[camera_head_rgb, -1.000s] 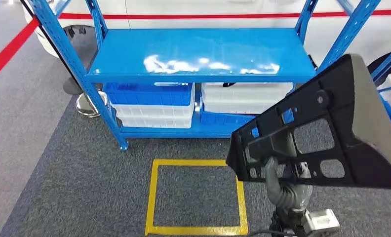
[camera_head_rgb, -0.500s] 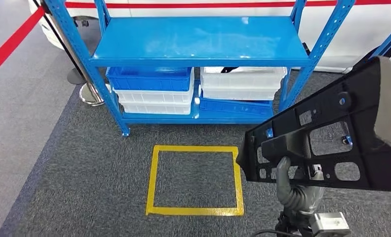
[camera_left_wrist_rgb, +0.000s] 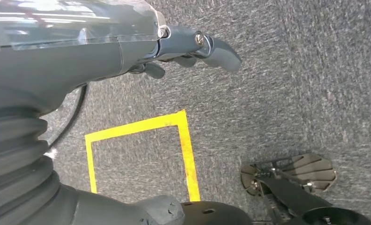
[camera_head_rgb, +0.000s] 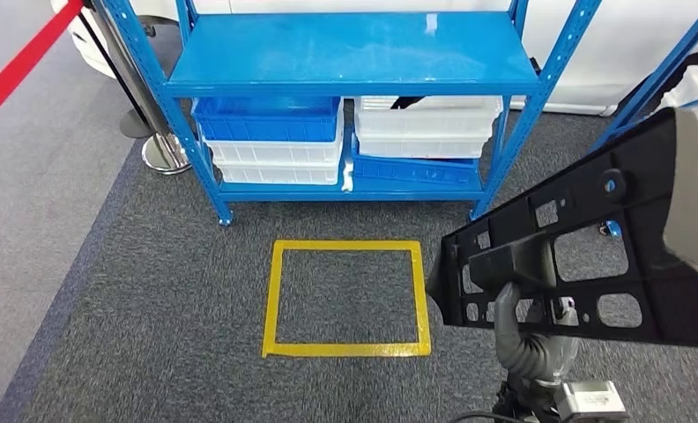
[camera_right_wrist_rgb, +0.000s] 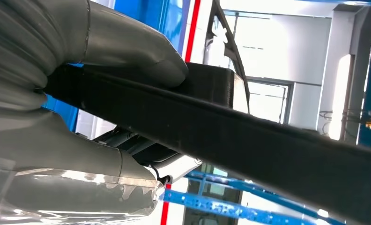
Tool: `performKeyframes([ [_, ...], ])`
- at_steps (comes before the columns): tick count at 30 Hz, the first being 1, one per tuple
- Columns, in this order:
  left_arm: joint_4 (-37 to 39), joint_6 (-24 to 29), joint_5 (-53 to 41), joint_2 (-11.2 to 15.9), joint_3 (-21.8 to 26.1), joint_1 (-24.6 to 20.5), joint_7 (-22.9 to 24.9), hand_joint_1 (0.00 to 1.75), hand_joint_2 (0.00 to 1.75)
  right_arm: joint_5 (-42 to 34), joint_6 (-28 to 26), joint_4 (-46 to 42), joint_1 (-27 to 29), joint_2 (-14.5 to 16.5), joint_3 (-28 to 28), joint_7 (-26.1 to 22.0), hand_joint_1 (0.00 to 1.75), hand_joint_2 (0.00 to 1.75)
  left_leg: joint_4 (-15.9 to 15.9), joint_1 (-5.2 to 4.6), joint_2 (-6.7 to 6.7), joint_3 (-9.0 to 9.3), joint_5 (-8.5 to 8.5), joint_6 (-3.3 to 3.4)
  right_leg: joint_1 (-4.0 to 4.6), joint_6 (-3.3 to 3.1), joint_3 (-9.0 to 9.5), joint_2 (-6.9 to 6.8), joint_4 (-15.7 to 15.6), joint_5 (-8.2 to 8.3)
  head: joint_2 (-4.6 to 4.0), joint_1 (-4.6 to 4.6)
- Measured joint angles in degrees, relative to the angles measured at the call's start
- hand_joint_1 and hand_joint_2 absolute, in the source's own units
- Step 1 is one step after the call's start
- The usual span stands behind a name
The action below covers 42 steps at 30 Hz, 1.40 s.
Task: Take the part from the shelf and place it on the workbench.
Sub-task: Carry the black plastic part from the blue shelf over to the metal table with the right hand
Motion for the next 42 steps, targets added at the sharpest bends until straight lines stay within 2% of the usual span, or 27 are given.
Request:
performKeyframes([
  [2, 0.0, -0.1, 0.0, 0.0, 0.0, 0.1, 0.2, 0.00, 1.75, -0.1, 0.0, -0.1, 0.1, 0.2, -0.2, -0.1, 1.75, 1.75, 0.2, 0.04, -0.10, -0.45, 0.40, -0.65, -0.05, -1.04, -0.65, -0.06, -0.3, 0.55, 0.00, 0.02],
  [3, 0.0, -0.1, 0.0, 0.0, 0.0, 0.1, 0.2, 0.00, 1.75, -0.2, 0.0, -0.1, 0.1, 0.3, -0.3, -0.1, 1.75, 1.75, 0.8, 0.09, -0.17, -0.93, -0.47, -0.98, -0.12, -1.59, -1.12, -0.15, -0.3, 1.03, -0.01, -0.06],
  [5, 0.0, -0.2, 0.0, 0.1, 0.0, 0.1, 0.3, 0.00, 1.75, -0.3, 0.0, -0.1, 0.1, 0.6, -0.5, -0.1, 1.75, 1.75, 5.2, 0.33, -0.29, -2.53, -5.02, -1.57, -0.22, -2.47, -2.28, -0.35, -0.4, 2.14, 0.00, -0.27],
  [7, 0.0, -0.2, 0.0, 0.1, 0.0, 0.2, 0.3, 0.00, 1.75, -0.3, 0.0, -0.2, 0.1, 0.7, -0.6, -0.1, 1.75, 1.75, 12.6, 0.49, -0.30, -4.24, -9.97, -1.94, -0.07, -2.77, -3.71, -0.37, -0.2, 3.20, -0.01, -0.44],
  [8, 0.0, -0.3, 0.0, 0.1, 0.0, 0.2, 0.3, 0.00, 1.75, -0.4, 0.0, -0.2, 0.1, 0.8, -0.7, -0.1, 1.75, 1.75, 15.4, 0.53, -0.30, -4.63, -11.14, -2.04, 0.00, -2.79, -4.37, -0.37, -0.1, 3.64, -0.01, -0.42],
  [10, 0.0, -0.4, 0.0, 0.1, 0.0, 0.2, 0.3, 0.00, 1.75, -0.4, 0.0, -0.2, 0.2, 0.8, -0.8, -0.1, 1.75, 1.75, 17.7, 0.55, -0.30, -4.64, -11.52, -2.10, 0.06, -2.76, -5.13, -0.38, 0.1, 4.10, -0.02, -0.42],
  [13, 0.0, -0.4, 0.0, 0.1, 0.0, 0.2, 0.3, 0.00, 1.75, -0.5, 0.0, -0.2, 0.2, 0.9, -0.8, -0.2, 1.75, 1.75, 17.0, 0.55, -0.30, -3.67, -10.57, -2.04, 0.07, -2.72, -5.62, -0.38, 0.2, 4.36, -0.01, -0.43],
  [14, 0.0, -0.5, 0.0, 0.1, 0.0, 0.1, 0.3, 0.00, 1.75, -0.7, 0.0, -0.3, 0.2, 0.9, -0.9, -0.2, 1.75, 1.75, 14.2, 0.54, -0.33, -1.37, -9.12, -1.84, 0.10, -2.64, -6.17, -0.35, 0.4, 4.68, -0.01, -0.44],
  [17, 0.0, -0.8, 0.0, 0.2, 0.0, 0.1, 0.1, 0.00, 1.75, -1.2, 0.1, -0.8, 0.3, 1.1, -1.2, -0.4, 1.75, 1.75, 0.3, 0.04, -0.58, 7.89, -6.74, -0.63, 0.02, -1.60, -7.80, -0.34, 0.5, 6.65, -0.01, -0.42],
  [18, 0.0, -0.9, 0.0, 0.3, 0.0, 0.0, 0.1, 0.00, 1.75, -1.3, 0.1, -1.0, 0.4, 1.2, -1.3, -0.5, 1.75, 1.75, -1.8, -0.18, -0.63, 8.80, -6.87, -0.27, -0.05, -1.13, -7.94, -0.36, 0.3, 7.35, -0.01, -0.43],
  [20, 0.0, -1.0, 0.0, 0.2, 0.0, 0.0, 0.1, 0.00, 1.75, -1.2, 0.1, -1.0, 0.4, 1.3, -1.3, -0.6, 1.75, 1.75, -2.5, 0.12, -0.46, 8.30, -5.49, 0.37, 0.07, -0.44, -8.32, -0.14, 0.3, 7.31, -0.01, -0.48],
  [21, 0.0, -1.0, 0.0, 0.2, 0.0, -0.1, 0.1, 0.00, 1.75, -1.1, 0.1, -1.1, 0.5, 1.3, -1.3, -0.7, 1.75, 1.75, -3.0, 0.29, -0.32, 7.87, -4.70, 0.73, 0.20, -0.18, -8.86, -0.02, 1.4, 5.77, -0.01, -0.38],
  [24, 0.0, -1.1, 0.0, 0.3, 0.0, -0.1, 0.1, 0.00, 1.75, -0.4, 0.0, -1.1, 0.5, 1.5, -1.4, -0.9, 1.75, 1.75, -3.1, 0.34, -0.08, 5.52, -2.70, 1.27, 0.16, 0.26, -11.20, 0.12, 10.4, -2.36, -0.01, -0.12],
  [25, 0.0, -1.2, 0.0, 0.3, 0.1, -0.1, 0.1, 0.00, 1.75, -0.1, 0.0, -1.1, 0.5, 1.6, -1.4, -0.9, 1.75, 1.75, -2.8, 0.29, -0.07, 4.58, -2.19, 1.24, 0.07, 0.36, -11.59, 0.11, 13.5, -3.67, -0.01, -0.12],
  [26, 0.0, -1.2, -0.1, 0.3, 0.1, -0.1, 0.1, 0.00, 1.75, 0.3, 0.0, -1.0, 0.5, 1.7, -1.4, -0.9, 1.75, 1.75, -2.3, 0.28, -0.05, 3.51, -1.68, 1.15, -0.03, 0.44, -11.34, 0.10, 15.5, -3.44, -0.02, -0.11],
  [27, 0.0, -1.3, -0.1, 0.3, 0.1, -0.1, 0.1, 0.00, 1.75, 0.7, 0.0, -0.9, 0.4, 1.8, -1.3, -0.7, 1.75, 1.75, -1.8, 0.30, -0.03, 2.41, -1.23, 1.03, -0.13, 0.52, -10.33, 0.09, 15.9, -2.05, -0.02, -0.10],
  [29, 0.0, -1.5, -0.1, 0.3, 0.1, -0.1, 0.0, 0.00, 1.75, 1.5, 0.1, -0.5, 0.1, 2.1, -1.0, -0.3, 1.75, 1.75, -0.6, 0.41, -0.05, 0.24, -0.45, 0.63, -0.37, 0.61, -5.82, 0.07, 11.3, 0.84, -0.02, -0.10],
  [31, 0.0, -1.8, -0.3, 0.3, 0.1, -0.1, -0.1, 0.00, 1.75, 2.3, 0.3, 0.3, -0.8, 2.4, -0.4, 0.4, 1.75, 1.75, 0.4, 0.34, -0.12, -1.21, 0.28, 0.01, -0.21, 0.34, -0.72, 0.14, 3.9, -0.30, -0.02, -0.11],
  [32, 0.0, -1.9, -0.4, 0.4, 0.1, -0.1, -0.1, 0.00, 1.75, 2.6, 0.4, 0.9, -1.3, 2.6, 0.0, 0.7, 1.75, 1.75, 0.7, 0.27, -0.14, -1.56, 0.75, -0.30, -0.07, 0.03, 0.59, 0.17, 1.4, -1.38, -0.02, -0.12],
  [33, 0.0, -2.0, -0.5, 0.4, 0.1, -0.1, -0.1, 0.00, 1.75, 2.9, 0.4, 1.6, -1.8, 2.8, 0.5, 1.0, 1.75, 1.75, 0.6, 0.22, -0.16, -1.75, 1.31, -0.64, 0.16, -0.39, 1.08, 0.18, 0.3, -1.83, -0.02, -0.14],
  [35, 0.0, -2.1, -0.7, 0.6, 0.2, 0.0, -0.2, 0.00, 1.75, 3.2, 0.4, 3.0, -2.5, 3.2, 1.4, 1.3, 1.75, 1.75, 0.6, 0.35, -0.27, -2.18, 1.98, -1.28, 0.16, -1.41, 0.18, -0.02, 0.0, -0.88, -0.02, -0.12],
  [36, 0.0, -2.1, -0.7, 0.7, 0.2, 0.1, -0.2, 0.00, 1.75, 3.4, 0.4, 3.7, -2.8, 3.4, 1.7, 1.4, 1.75, 1.75, 1.3, 0.45, -0.36, -2.63, 0.89, -1.63, 0.12, -1.93, -0.51, -0.14, 0.0, -0.18, -0.02, -0.17],
  [37, 0.1, -2.1, -0.7, 0.8, 0.3, 0.1, -0.2, 0.00, 1.75, 3.5, 0.4, 4.2, -3.1, 3.6, 2.0, 1.5, 1.75, 1.75, 2.9, 0.52, -0.44, -3.25, -1.35, -1.94, 0.03, -2.37, -1.32, -0.24, 0.0, 0.60, -0.01, -0.26],
  [39, 0.1, -2.1, -0.9, 0.9, 0.4, 0.1, -0.3, 0.00, 1.75, 3.7, 0.4, 5.0, -3.5, 3.9, 2.5, 1.7, 1.75, 1.75, 9.3, 0.60, -0.51, -4.59, -7.85, -2.42, 0.10, -2.83, -3.21, -0.31, 0.1, 2.15, -0.01, -0.46],
  [40, 0.1, -2.1, -1.0, 0.9, 0.4, 0.1, -0.3, 0.00, 1.75, 3.8, 0.4, 5.4, -3.7, 4.0, 2.7, 1.8, 1.75, 1.75, 13.0, 0.62, -0.51, -4.99, -10.06, -2.54, 0.21, -2.89, -4.22, -0.34, 0.1, 2.91, -0.01, -0.51],
  [41, 0.1, -2.1, -1.1, 1.0, 0.4, 0.1, -0.4, 0.00, 1.75, 3.9, 0.4, 5.8, -3.8, 4.0, 2.9, 1.9, 1.75, 1.75, 15.8, 0.61, -0.52, -4.87, -10.81, -2.54, 0.36, -2.91, -5.27, -0.37, 0.3, 3.65, -0.01, -0.51],
  [42, 0.1, -2.1, -1.2, 1.0, 0.4, 0.1, -0.5, 0.00, 1.75, 4.0, 0.3, 6.2, -3.9, 4.1, 3.1, 2.0, 1.75, 1.75, 17.0, 0.57, -0.53, -3.99, -10.06, -2.39, 0.53, -2.91, -6.31, -0.40, 0.4, 4.37, -0.02, -0.52],
])
